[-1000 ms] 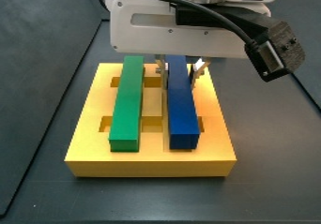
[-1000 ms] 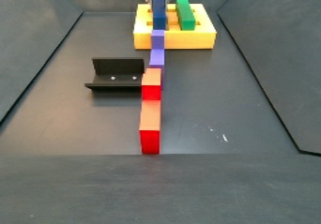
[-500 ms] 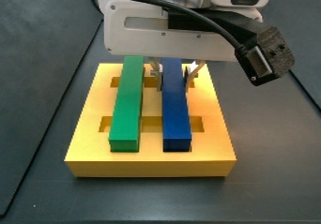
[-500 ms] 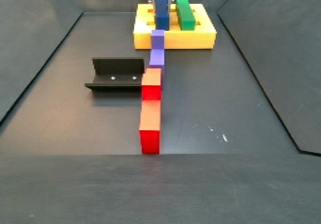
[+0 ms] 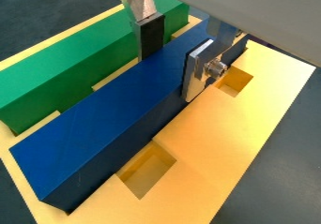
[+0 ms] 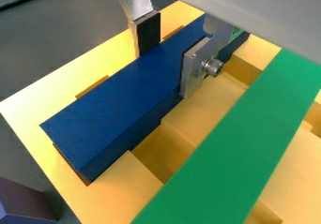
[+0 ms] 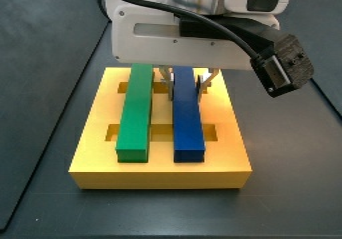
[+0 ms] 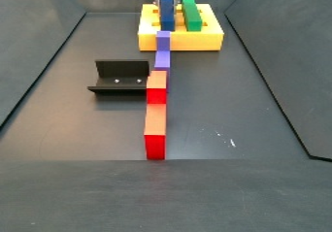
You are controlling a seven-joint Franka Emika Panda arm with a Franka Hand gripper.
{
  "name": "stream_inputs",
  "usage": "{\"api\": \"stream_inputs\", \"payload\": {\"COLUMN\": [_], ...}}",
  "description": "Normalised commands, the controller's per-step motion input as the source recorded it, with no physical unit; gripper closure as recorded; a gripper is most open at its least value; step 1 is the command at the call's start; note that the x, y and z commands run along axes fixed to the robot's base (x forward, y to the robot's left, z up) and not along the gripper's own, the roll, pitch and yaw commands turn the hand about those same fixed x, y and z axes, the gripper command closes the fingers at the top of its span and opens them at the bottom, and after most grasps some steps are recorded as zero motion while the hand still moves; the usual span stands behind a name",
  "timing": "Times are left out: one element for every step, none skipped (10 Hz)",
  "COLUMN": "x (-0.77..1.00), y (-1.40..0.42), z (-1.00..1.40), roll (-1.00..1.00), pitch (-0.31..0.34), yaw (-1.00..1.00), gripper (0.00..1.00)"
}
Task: Pick up the blue object. Move up. Move to above the board. Insert the blue object.
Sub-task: Insert the blue object.
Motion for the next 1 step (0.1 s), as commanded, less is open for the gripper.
{"api": "stream_inputs", "payload": {"x": [0.0], "y": [0.0], "z": [0.0], "roll": [0.0], "pitch": [0.0], "yaw": [0.0], "gripper": [1.0]}}
